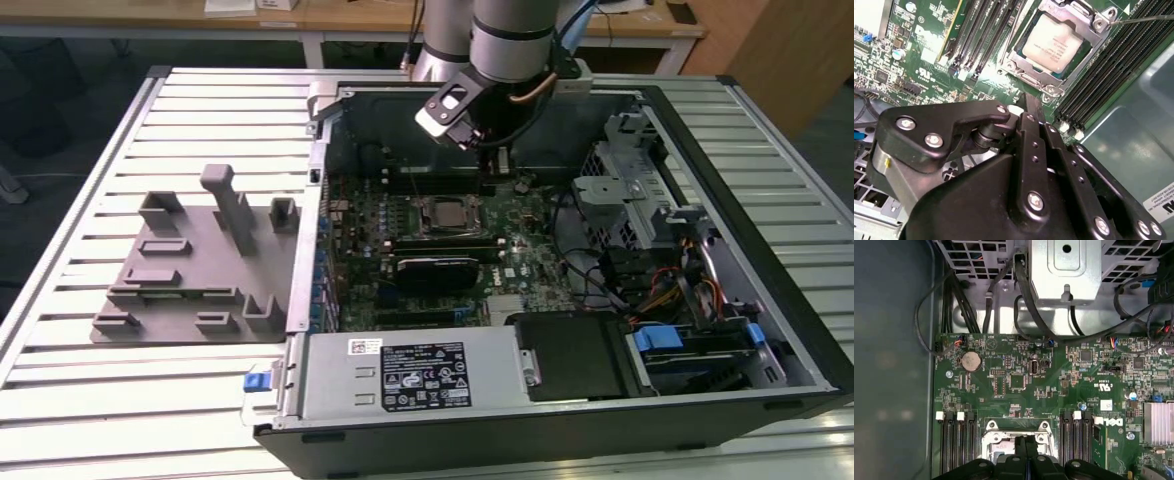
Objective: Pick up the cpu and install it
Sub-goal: 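Close the cpu cover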
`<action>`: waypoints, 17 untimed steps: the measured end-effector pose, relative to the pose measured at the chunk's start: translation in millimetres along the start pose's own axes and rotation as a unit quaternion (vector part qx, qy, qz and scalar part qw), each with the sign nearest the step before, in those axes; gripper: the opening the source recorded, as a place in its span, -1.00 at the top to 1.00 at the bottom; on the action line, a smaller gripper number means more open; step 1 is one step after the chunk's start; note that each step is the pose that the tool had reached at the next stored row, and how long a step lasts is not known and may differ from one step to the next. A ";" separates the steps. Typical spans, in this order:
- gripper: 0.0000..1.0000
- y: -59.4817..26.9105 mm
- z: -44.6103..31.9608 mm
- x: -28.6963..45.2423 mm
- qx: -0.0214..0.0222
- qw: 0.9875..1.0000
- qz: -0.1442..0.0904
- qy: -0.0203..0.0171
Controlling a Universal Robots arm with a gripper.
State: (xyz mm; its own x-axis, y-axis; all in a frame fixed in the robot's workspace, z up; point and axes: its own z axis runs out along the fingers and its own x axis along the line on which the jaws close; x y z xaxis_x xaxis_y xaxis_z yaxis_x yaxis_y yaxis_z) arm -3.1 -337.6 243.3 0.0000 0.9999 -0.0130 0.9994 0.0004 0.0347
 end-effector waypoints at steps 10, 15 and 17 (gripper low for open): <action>0.79 -18.6 7.8 0.1 0.001 1.000 0.000 0.000; 0.79 -24.6 13.7 -0.1 0.004 1.000 0.000 0.000; 0.79 -27.1 16.2 -0.1 0.005 1.000 0.000 0.000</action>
State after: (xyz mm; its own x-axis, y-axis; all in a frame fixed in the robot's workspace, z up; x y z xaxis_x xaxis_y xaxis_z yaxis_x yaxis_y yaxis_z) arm -29.6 -338.0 226.1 0.0000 0.9999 -0.0130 0.9997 0.0003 0.0248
